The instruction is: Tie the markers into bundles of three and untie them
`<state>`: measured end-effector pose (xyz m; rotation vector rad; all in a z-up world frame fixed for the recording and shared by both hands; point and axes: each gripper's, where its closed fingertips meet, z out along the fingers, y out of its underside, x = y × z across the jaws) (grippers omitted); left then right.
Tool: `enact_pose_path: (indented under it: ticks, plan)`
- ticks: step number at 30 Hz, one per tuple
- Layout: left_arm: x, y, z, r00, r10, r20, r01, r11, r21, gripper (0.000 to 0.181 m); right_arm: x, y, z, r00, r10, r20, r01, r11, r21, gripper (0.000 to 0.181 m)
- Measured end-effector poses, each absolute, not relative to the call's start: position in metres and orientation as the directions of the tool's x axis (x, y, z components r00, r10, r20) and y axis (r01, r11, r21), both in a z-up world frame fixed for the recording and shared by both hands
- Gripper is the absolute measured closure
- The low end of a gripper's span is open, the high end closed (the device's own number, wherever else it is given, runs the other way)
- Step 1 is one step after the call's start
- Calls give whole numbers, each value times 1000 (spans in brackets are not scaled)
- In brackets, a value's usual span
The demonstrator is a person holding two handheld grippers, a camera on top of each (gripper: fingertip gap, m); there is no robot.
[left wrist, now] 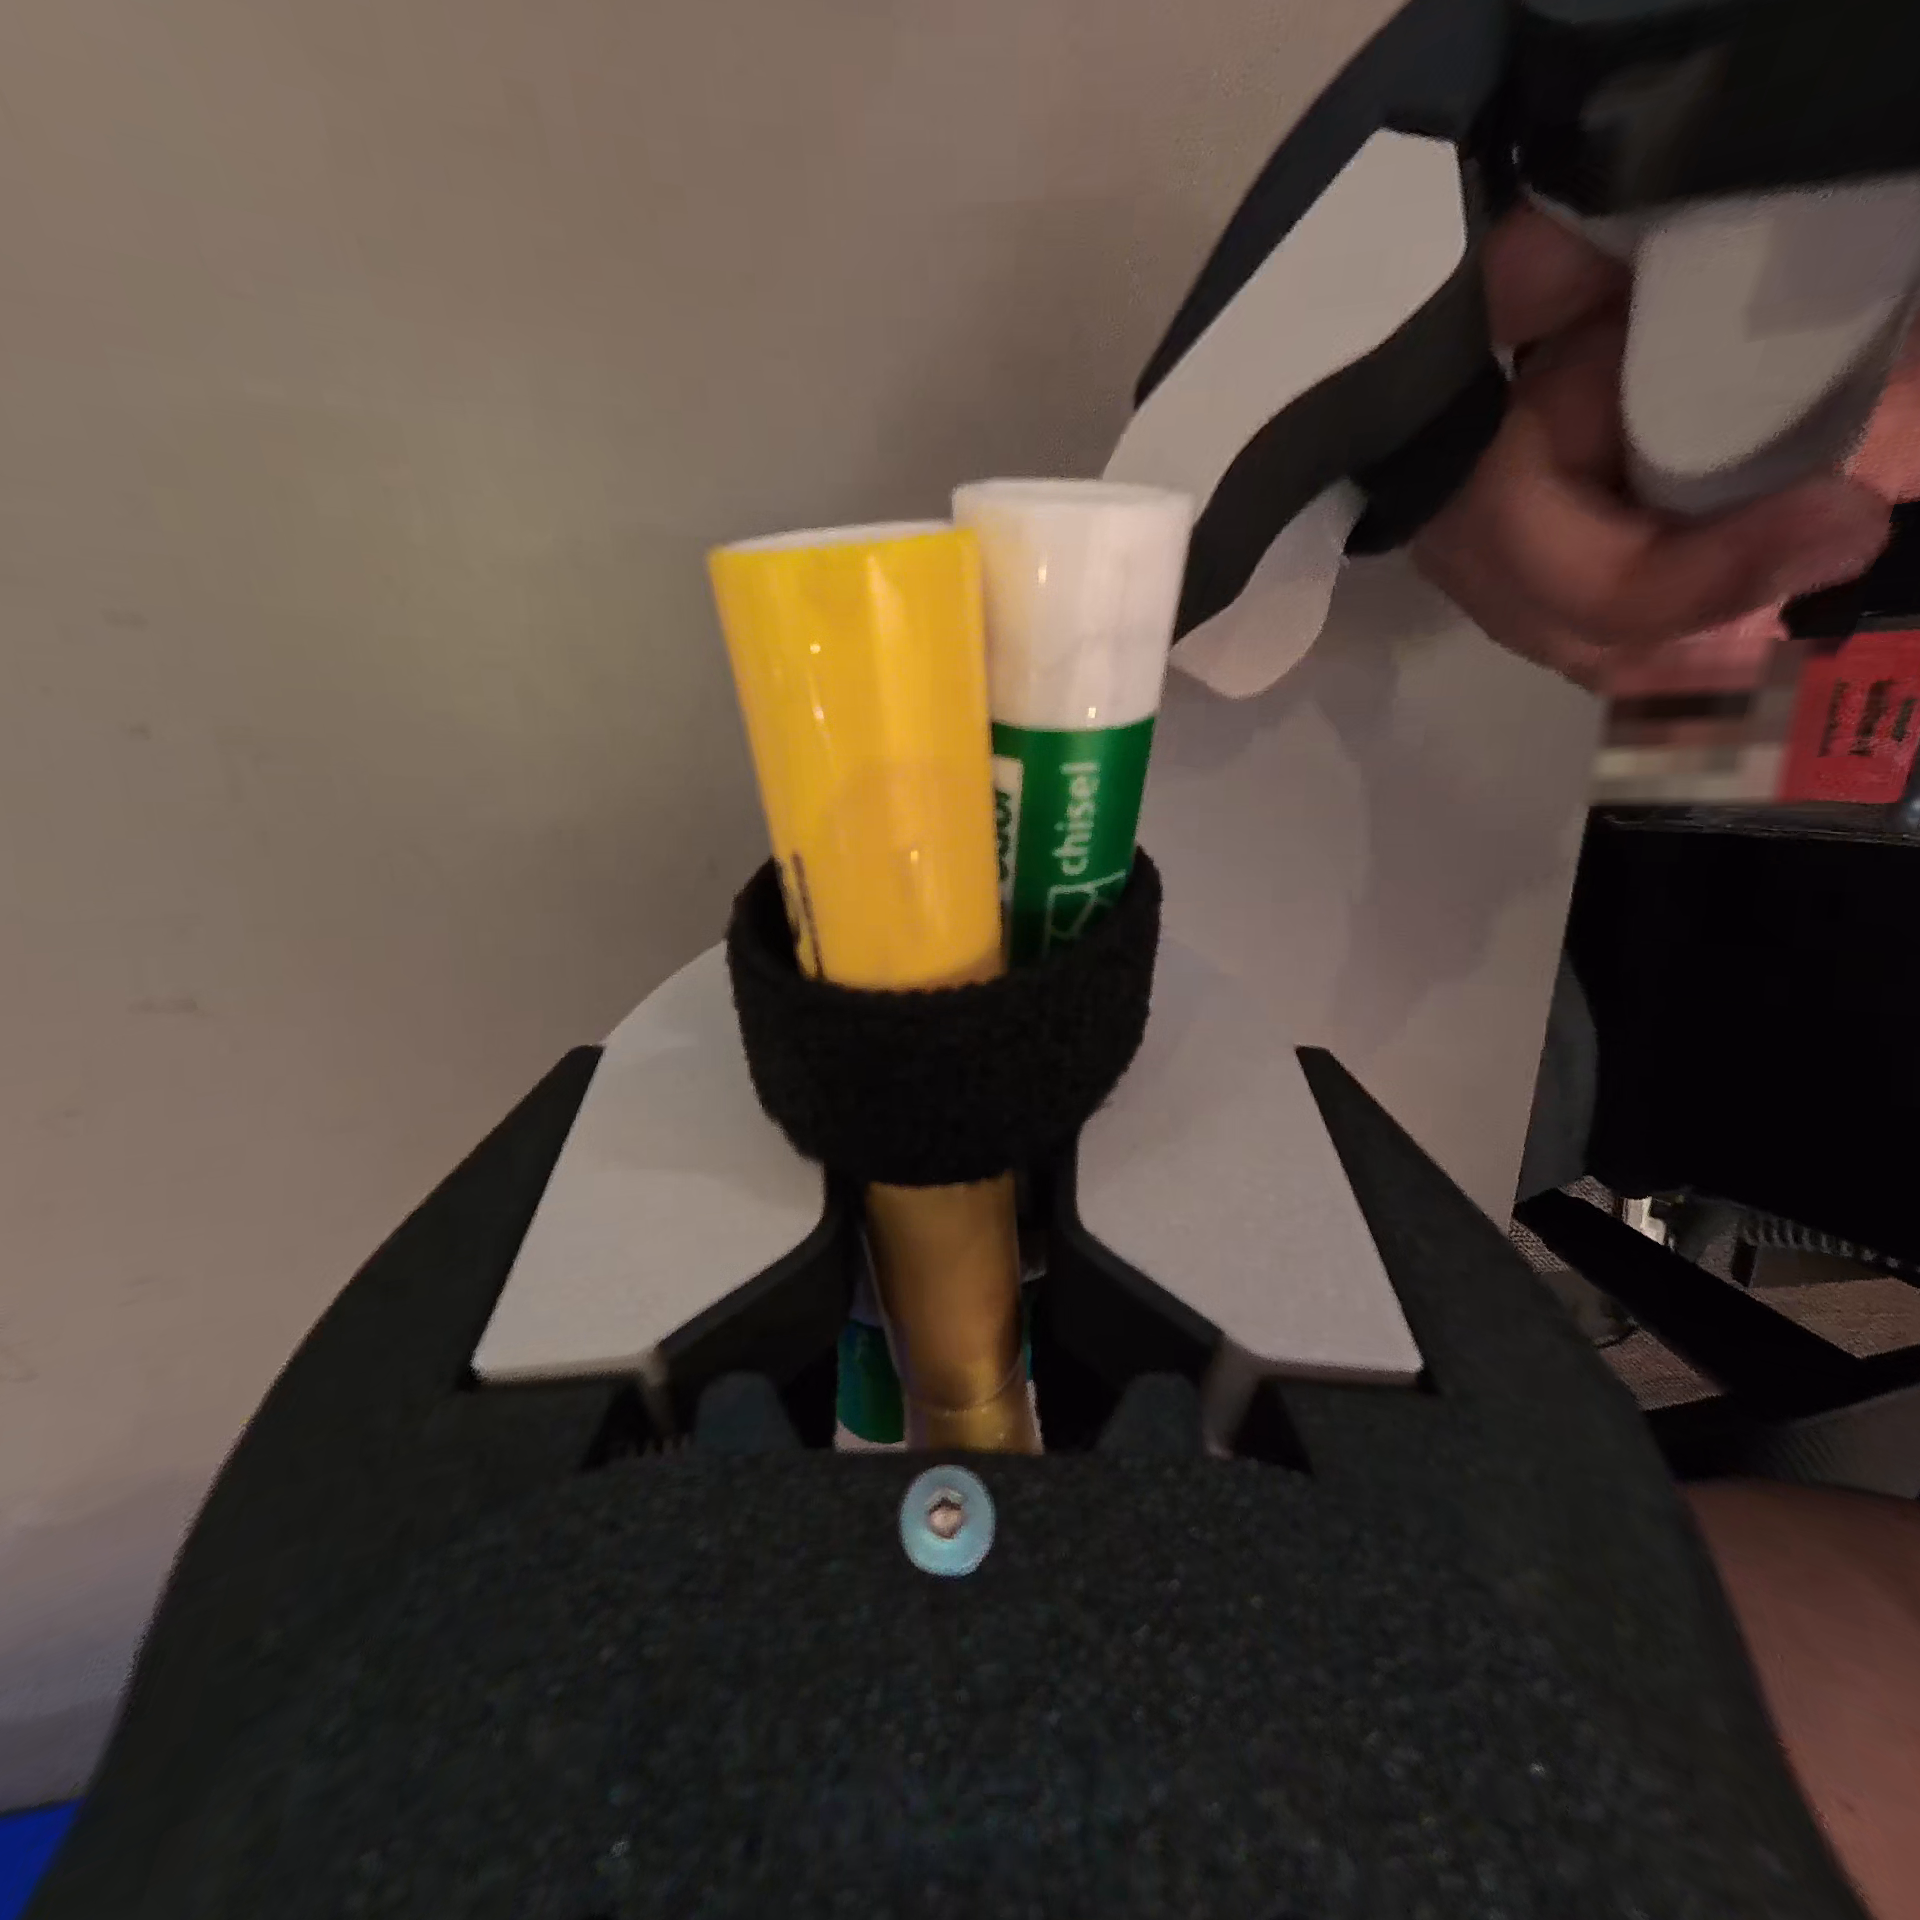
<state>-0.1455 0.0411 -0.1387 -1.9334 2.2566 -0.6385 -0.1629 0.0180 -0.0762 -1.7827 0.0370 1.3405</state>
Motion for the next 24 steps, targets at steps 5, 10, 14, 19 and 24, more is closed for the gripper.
enact_pose_path:
  ticks: [5,10,14,19,24]
  plan:
    - [-141,38,-142,-201,-960,196,-923,119,-365,140,-164,31,-76,505,406,-761,-501,-580,-642,70]
    - [-139,33,-147,-216,-955,204,-927,134,-350,141,-166,41,-84,476,351,-806,-534,-613,-582,72]
    - [-139,34,-151,-212,-954,209,-933,134,-335,141,-168,41,-84,417,334,-845,-583,-615,-531,76]
    - [-143,31,-155,-241,-950,198,-932,170,-319,140,-164,39,-79,191,309,-932,-698,-624,-350,82]
    - [-144,27,-154,-262,-944,200,-931,192,-311,140,-160,41,-82,92,286,-954,-721,-641,-262,105]
